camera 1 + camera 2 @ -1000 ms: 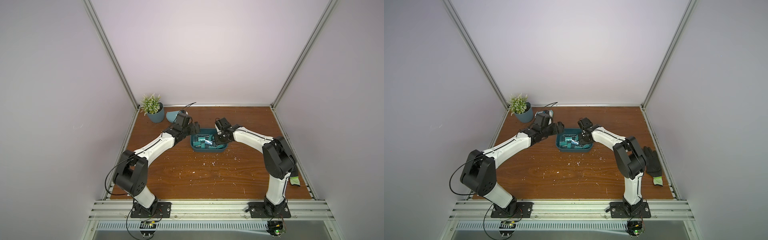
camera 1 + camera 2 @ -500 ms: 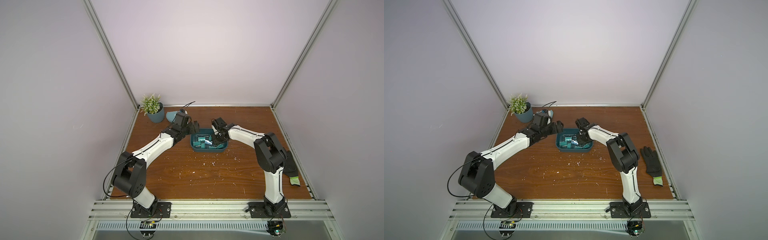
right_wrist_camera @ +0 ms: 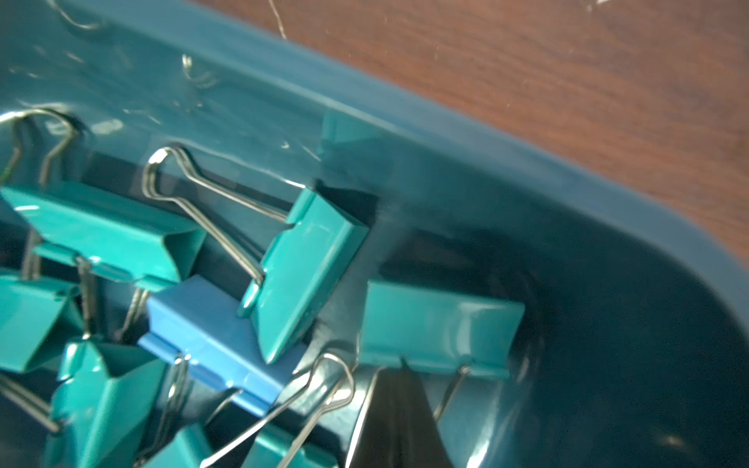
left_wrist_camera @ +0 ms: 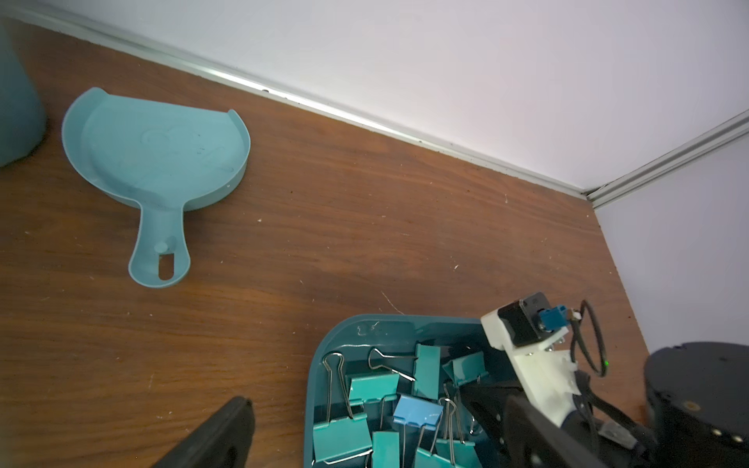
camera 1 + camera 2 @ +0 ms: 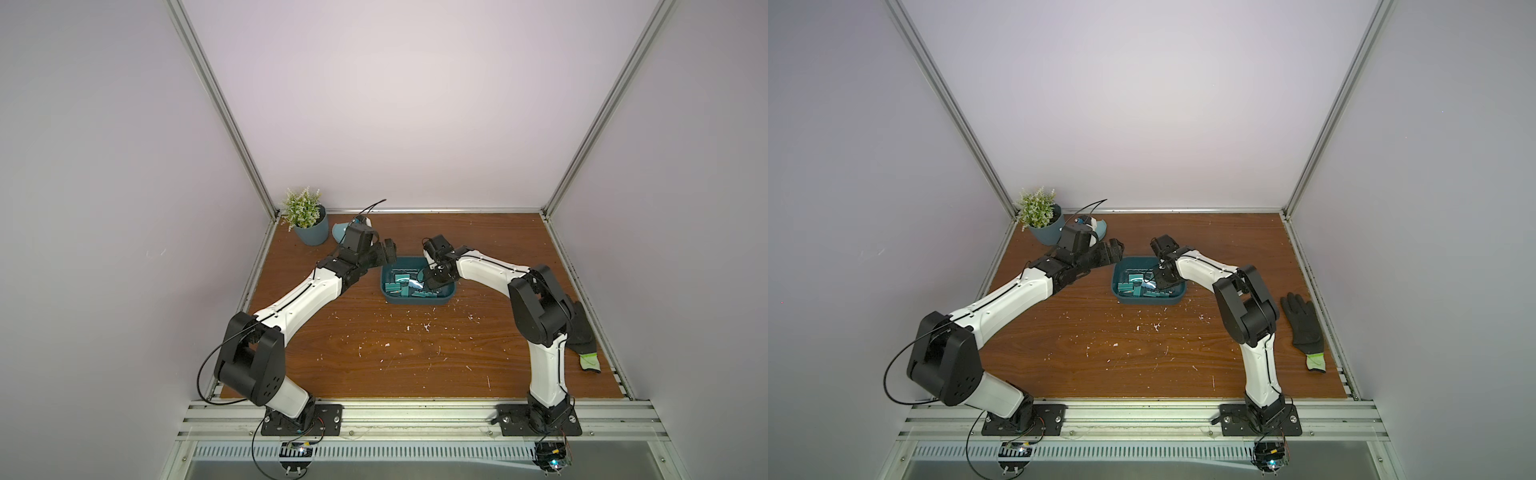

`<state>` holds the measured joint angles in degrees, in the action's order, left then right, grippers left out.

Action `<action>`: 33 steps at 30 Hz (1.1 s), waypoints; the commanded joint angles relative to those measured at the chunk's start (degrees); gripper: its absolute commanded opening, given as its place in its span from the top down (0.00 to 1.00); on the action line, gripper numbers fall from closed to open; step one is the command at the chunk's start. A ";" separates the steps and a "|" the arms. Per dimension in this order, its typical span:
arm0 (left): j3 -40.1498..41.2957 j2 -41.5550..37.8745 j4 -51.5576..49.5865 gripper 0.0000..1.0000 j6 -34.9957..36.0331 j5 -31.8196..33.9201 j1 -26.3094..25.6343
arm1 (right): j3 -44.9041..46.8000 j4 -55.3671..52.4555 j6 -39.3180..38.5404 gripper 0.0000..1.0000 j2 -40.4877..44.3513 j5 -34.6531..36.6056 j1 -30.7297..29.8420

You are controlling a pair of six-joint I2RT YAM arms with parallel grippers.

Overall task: Take out the binder clips from the storage box
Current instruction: Pick up the binder clip from the storage box, then place the binder clip at the center of the board.

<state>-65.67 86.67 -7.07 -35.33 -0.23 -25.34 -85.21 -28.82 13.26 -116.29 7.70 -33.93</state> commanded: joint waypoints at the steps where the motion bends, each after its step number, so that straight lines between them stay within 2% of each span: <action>1: 0.31 -3.58 -1.20 0.00 0.49 2.60 1.21 | -3.71 -2.35 0.17 1.00 5.81 1.80 -1.50; 7: 4.11 -12.97 -2.80 0.00 -1.25 6.03 3.48 | -6.81 -4.52 2.61 1.00 8.53 3.49 -6.81; 13: 7.56 -24.93 -10.86 0.00 -2.33 13.75 4.16 | -12.22 -4.93 7.78 1.00 5.81 3.32 -16.31; 19: 10.06 -36.48 -21.66 0.00 -4.30 21.12 4.34 | -21.17 -4.67 12.40 1.00 -3.35 2.98 -25.61; 24: 11.19 -45.72 -27.85 0.00 -6.33 25.49 4.34 | -32.61 -5.82 14.57 1.00 -13.76 1.42 -31.34; 29: 11.04 -51.63 -31.89 0.00 -6.42 26.88 4.34 | -42.90 -8.20 15.70 1.00 -22.82 -0.03 -33.99; 33: 10.63 -53.52 -34.46 0.00 -6.37 26.68 4.34 | -45.07 -7.72 17.28 1.00 -26.45 -1.28 -34.45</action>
<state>-54.76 33.65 -37.12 -41.21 24.84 -21.61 -127.59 -35.03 28.21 -143.24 7.31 -68.71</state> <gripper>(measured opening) 0.997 0.048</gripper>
